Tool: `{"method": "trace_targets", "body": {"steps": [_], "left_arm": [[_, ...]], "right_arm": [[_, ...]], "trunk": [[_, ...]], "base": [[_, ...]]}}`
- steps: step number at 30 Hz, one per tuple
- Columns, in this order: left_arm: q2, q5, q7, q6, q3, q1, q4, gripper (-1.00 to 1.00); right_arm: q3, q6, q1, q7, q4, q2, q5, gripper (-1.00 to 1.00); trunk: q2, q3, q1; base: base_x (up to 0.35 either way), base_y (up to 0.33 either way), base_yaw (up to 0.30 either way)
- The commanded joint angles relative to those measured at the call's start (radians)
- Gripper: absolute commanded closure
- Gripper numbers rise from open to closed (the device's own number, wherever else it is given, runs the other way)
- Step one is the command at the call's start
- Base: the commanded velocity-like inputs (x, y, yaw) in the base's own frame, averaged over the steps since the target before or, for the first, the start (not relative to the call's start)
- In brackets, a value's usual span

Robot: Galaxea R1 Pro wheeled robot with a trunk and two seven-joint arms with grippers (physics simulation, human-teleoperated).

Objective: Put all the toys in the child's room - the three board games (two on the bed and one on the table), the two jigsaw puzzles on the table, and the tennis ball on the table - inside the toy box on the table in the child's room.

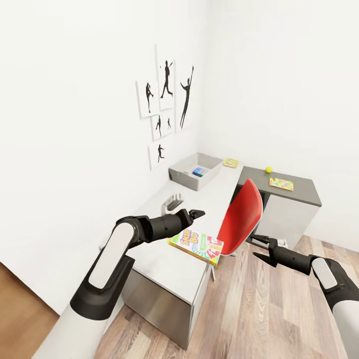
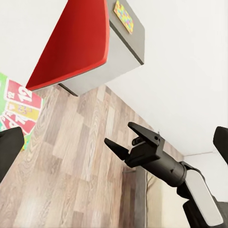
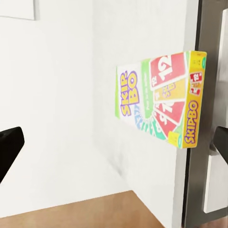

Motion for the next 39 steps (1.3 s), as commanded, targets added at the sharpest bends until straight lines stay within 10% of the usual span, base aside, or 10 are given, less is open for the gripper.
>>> {"method": "trace_targets", "body": {"steps": [1,9,39], "left_arm": [[0.0,0.017,0.011,0.001,0.0,-0.002,-0.001,-1.0],[0.0,0.071,0.014,0.003,-0.001,-0.014,-0.001,-1.0],[-0.008,0.086,0.016,0.002,-0.007,-0.025,-0.001,-1.0]], "right_arm": [[-0.003,0.004,-0.001,0.007,0.0,0.002,0.008,-1.0],[0.001,0.004,-0.001,0.007,0.0,0.01,0.008,-1.0],[0.005,0.004,0.001,0.083,0.001,0.017,0.009,-1.0]], "trunk": [[-0.009,-0.005,0.004],[-0.065,-0.03,0.035],[-0.226,-0.102,0.123]], "base": [[0.0,0.0,0.0],[0.0,0.0,0.0],[0.0,0.0,0.0]]}}
